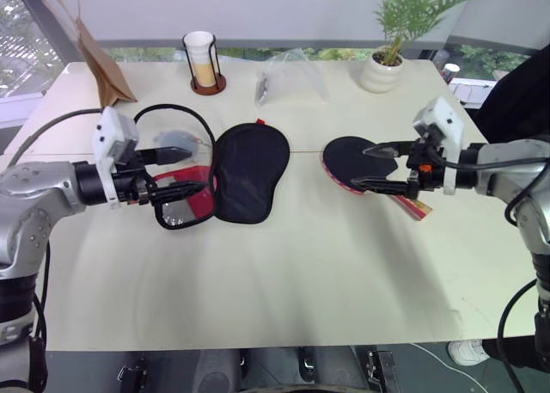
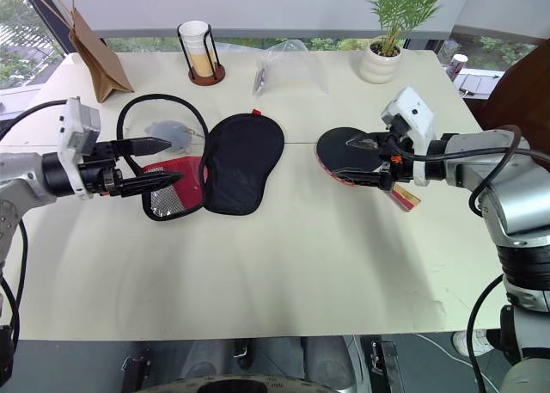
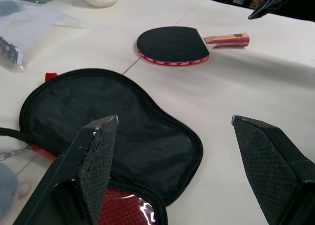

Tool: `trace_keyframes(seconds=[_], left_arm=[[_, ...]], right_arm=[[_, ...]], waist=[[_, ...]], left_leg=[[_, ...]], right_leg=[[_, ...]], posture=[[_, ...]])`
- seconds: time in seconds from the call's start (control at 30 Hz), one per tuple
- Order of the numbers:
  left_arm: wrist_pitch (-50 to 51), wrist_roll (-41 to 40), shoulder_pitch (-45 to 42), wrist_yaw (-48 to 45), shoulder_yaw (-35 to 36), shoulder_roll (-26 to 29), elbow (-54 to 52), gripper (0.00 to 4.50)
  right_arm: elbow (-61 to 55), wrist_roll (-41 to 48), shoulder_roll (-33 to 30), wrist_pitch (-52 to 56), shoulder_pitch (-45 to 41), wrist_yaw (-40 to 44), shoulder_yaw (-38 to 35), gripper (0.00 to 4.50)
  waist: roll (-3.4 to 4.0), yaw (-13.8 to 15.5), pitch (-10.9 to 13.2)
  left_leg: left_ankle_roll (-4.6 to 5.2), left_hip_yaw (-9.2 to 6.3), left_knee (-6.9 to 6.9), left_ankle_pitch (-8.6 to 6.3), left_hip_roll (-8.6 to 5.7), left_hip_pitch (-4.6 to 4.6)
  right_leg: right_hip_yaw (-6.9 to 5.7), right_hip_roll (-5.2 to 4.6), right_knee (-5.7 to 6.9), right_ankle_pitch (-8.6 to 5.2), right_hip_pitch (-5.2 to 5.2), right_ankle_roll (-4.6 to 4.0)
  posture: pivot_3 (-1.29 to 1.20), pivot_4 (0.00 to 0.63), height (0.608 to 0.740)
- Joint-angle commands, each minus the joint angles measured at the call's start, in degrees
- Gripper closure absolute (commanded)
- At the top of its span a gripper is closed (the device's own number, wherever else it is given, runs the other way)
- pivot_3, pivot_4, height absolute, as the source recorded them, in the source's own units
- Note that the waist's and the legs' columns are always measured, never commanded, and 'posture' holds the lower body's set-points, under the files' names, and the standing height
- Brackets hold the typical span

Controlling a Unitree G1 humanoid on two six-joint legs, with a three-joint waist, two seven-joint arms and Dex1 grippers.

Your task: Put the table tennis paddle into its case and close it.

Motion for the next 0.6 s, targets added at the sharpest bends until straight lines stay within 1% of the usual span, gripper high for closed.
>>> trace_keyframes(seconds=[0.03, 0.4, 0.6], left_arm=[[-1.5, 0.0, -0.2, 0.5, 1.4, 0.0, -1.3, 0.65], [-1.1, -0.9, -0.6, 1.2, 1.0, -0.6, -2.0, 0.65], [-1.3, -0.7, -0.5, 1.3, 0.7, -0.9, -2.2, 0.65]], right_arm=[[-1.8, 0.2, 0.0, -0.3, -0.8, -0.2, -1.0, 1.02], [-2.4, 0.8, 2.7, 2.2, -1.3, -1.6, 0.2, 1.02], [-2.7, 2.0, 4.4, 6.1, -2.4, -2.5, 1.4, 1.02]], waist=[[0.0, 0.0, 0.0], [0.0, 0.0, 0.0], [0.0, 0.0, 0.0]], left_leg=[[0.0, 0.0, 0.0, 0.0, 0.0, 0.0], [0.0, 0.05, 0.0, 0.0, 0.01, 0.0], [0.0, 0.09, 0.0, 0.0, 0.01, -0.01]], right_leg=[[0.0, 0.0, 0.0, 0.0, 0.0, 0.0], [0.04, 0.0, 0.01, 0.01, -0.03, 0.0], [0.06, 0.0, 0.03, 0.02, -0.06, -0.01]], posture=[[0.0, 0.15, 0.734], [0.0, 0.15, 0.734], [0.0, 0.15, 0.734]])
